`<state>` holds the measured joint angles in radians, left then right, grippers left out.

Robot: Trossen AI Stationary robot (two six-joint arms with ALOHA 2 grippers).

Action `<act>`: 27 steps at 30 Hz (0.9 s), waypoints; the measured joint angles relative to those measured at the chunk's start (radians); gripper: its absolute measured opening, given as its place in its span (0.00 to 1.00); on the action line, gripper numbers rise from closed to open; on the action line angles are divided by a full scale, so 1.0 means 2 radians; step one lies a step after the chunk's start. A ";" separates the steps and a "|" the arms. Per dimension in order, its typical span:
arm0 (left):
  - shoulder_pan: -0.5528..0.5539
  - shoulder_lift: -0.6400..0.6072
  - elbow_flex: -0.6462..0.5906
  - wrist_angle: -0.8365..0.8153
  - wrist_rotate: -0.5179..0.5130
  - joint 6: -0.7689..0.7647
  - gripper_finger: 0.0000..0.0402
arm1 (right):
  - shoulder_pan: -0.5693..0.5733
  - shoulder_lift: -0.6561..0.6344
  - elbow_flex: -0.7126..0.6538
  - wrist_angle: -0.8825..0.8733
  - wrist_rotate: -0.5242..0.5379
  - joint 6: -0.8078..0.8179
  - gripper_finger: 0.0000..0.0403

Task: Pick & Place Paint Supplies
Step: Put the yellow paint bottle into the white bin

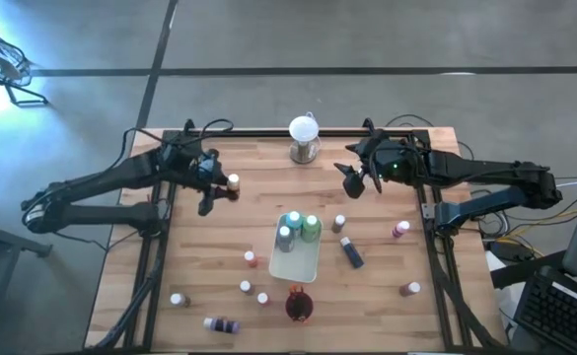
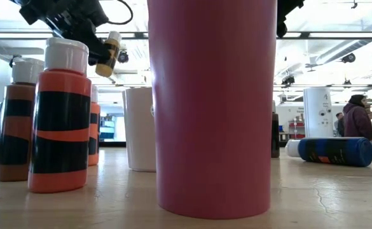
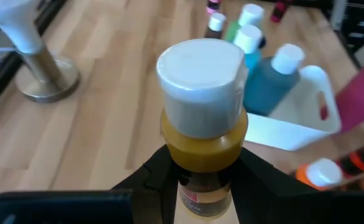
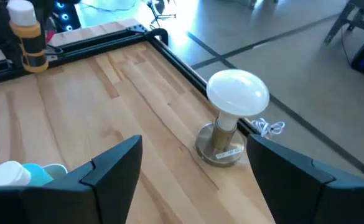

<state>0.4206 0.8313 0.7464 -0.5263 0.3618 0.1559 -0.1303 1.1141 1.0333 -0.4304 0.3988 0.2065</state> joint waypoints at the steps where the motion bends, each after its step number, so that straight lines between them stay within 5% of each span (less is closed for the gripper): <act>1: 0.000 -0.003 0.001 -0.005 0.004 0.001 0.29 | 0.000 0.000 0.003 0.000 -0.007 -0.003 0.72; 21: 0.000 -0.067 0.003 0.051 0.201 -0.064 0.29 | 0.028 0.001 0.029 0.135 -0.191 -0.107 0.62; 27: 0.000 -0.038 0.008 0.086 0.145 -0.050 0.29 | 0.031 0.025 0.033 0.158 -0.225 -0.103 0.64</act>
<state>0.4206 0.7552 0.7620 -0.3549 0.6521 0.0555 -0.0678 1.1637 1.0999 -0.1146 -0.0504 0.0005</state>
